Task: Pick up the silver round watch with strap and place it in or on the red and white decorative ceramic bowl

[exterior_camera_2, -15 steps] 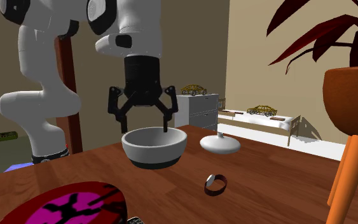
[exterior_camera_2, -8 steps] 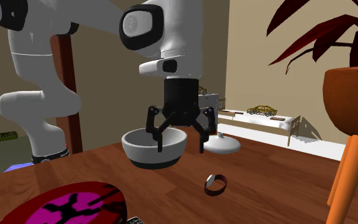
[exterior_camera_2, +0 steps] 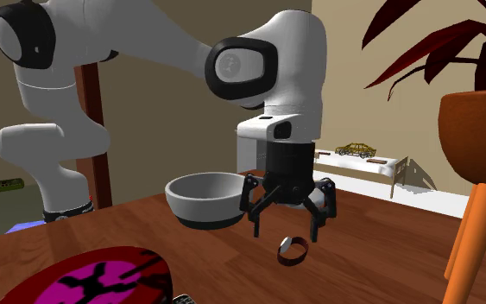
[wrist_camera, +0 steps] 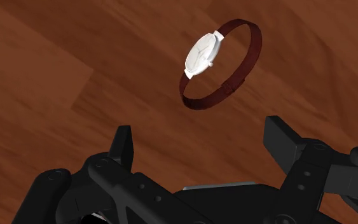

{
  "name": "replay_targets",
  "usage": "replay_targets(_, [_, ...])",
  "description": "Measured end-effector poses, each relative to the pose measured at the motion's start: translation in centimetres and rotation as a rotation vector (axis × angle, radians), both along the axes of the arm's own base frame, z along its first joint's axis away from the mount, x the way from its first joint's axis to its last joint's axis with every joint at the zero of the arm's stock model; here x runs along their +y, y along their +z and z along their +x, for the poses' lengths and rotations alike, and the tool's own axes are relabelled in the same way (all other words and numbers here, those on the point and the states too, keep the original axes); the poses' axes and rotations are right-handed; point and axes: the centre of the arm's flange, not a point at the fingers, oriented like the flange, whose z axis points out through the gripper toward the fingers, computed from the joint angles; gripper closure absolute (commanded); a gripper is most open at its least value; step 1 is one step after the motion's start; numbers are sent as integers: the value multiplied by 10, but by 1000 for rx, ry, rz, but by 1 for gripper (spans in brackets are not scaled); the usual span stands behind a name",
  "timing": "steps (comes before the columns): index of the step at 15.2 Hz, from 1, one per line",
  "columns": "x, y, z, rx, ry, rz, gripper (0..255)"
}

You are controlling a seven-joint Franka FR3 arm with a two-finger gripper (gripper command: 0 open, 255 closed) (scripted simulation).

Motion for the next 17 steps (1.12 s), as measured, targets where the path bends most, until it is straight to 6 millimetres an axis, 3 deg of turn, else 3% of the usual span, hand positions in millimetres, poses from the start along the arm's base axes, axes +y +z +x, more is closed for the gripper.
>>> replay_targets(5, [-1,-26,1,0,-2,0,0])
replay_targets(12, [-1,-29,1,0,-2,0,0])
replay_targets(13, [-1,-29,1,0,-2,0,255])
replay_targets(17, [-1,-28,2,-2,-3,0,255])
